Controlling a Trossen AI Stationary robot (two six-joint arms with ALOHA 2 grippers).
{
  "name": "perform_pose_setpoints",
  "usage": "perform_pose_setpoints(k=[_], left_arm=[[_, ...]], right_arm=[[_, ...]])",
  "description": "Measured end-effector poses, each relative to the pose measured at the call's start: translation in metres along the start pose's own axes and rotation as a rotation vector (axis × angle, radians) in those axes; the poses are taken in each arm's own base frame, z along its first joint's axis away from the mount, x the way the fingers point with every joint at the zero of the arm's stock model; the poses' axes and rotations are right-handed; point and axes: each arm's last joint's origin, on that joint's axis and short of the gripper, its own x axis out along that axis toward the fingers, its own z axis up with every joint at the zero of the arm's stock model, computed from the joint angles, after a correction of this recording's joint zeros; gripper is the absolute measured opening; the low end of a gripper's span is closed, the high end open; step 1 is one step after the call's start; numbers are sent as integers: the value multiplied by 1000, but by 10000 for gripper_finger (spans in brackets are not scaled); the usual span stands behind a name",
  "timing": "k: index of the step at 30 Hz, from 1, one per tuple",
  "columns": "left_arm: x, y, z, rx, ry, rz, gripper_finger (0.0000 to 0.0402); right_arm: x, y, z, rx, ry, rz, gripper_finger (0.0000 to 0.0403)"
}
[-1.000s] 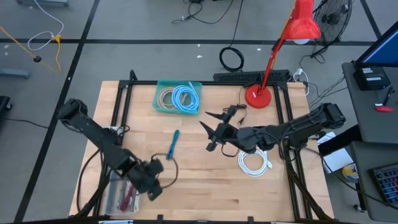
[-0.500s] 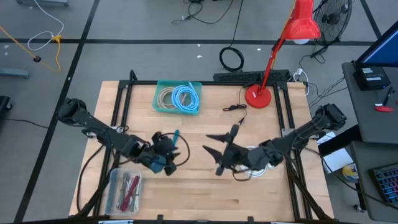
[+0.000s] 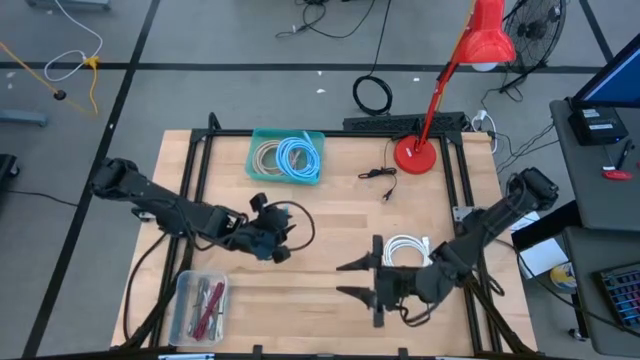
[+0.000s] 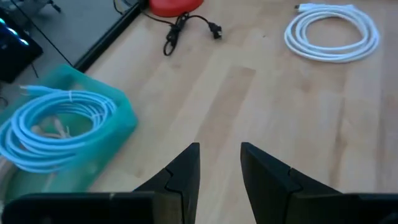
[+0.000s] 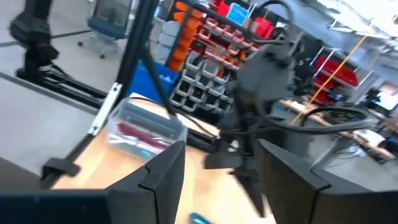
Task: Pick & Place USB Port
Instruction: Put the white HDMI cable into the green bin
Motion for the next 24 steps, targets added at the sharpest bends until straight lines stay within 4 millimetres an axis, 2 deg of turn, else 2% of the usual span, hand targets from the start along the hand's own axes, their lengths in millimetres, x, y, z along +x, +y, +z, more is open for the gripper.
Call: perform_pose_setpoints(k=[6,11,20,24], left_arm=[[9,11,5,23,5,37,120],[13,16,7,52,24,22,120],[14,17,7,52,51,-25,120],[16,16,3,39,72,-50,120]], right_arm=[[-10,15,-6,37,73,67,187],[-13,19,-22,66,214,94,187],[-3,-12,-51,222,528,100,187],[-3,-21,-77,301,710,101,187]])
